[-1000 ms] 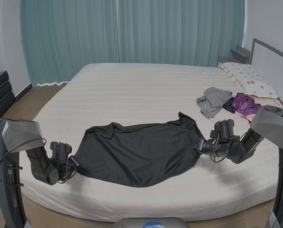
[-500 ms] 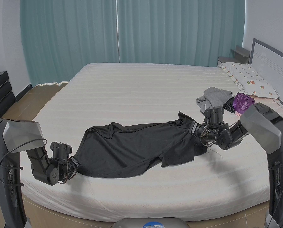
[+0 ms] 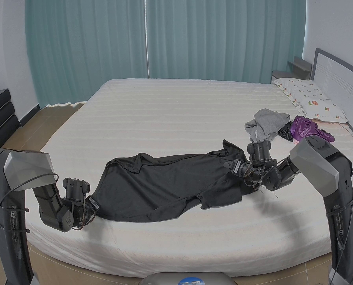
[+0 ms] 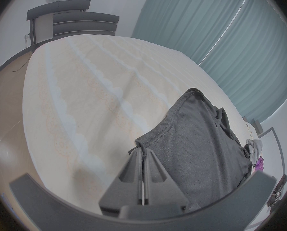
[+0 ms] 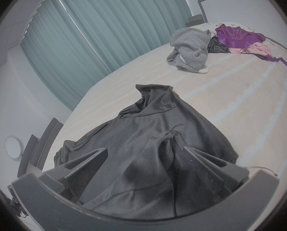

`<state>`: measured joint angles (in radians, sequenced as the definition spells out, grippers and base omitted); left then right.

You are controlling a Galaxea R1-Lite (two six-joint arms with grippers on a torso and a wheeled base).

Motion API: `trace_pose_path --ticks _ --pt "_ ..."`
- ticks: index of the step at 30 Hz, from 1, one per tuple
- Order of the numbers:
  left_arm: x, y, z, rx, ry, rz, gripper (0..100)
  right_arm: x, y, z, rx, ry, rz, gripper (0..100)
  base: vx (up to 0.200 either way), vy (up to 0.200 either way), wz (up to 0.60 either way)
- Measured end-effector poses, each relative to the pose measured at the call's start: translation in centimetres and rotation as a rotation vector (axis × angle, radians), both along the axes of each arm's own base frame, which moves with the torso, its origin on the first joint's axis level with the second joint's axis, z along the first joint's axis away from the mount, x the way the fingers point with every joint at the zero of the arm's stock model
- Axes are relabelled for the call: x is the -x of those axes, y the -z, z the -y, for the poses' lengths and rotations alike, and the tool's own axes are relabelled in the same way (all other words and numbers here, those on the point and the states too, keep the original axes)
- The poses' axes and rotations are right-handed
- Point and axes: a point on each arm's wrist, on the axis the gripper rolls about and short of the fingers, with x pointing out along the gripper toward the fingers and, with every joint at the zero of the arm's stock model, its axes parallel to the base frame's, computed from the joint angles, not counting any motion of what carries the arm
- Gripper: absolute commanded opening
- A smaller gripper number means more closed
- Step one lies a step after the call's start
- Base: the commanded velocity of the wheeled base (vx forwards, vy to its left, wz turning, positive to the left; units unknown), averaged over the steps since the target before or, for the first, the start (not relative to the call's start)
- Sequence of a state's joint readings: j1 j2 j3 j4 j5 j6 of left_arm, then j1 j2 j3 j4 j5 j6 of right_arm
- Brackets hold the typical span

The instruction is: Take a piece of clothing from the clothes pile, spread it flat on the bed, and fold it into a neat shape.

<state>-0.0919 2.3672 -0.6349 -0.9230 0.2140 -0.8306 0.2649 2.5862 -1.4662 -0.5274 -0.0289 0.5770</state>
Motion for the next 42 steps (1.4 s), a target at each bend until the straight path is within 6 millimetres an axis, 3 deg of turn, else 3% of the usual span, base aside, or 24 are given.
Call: trace_pose_path --ticks 14,20,25,42 --pt "0.1 0.0 0.0 0.000 0.001 -0.003 0 8.2 -2.0 2.0 0.041 -0.152 -0.173 100 0.000 0.000 0.00" --pt "0.2 0.1 0.0 -0.001 0.002 -0.006 0 10.7 -1.2 1.4 0.098 -0.234 -0.227 100 0.000 0.000 0.00" --pt "0.2 0.1 0.0 -0.002 0.002 -0.008 0 10.6 -0.3 0.9 0.102 -0.248 -0.240 100 0.000 0.000 0.00" --pt "0.3 0.1 0.0 -0.002 0.003 -0.010 0 7.4 0.5 -0.4 0.094 -0.258 -0.231 100 0.000 0.000 0.00"
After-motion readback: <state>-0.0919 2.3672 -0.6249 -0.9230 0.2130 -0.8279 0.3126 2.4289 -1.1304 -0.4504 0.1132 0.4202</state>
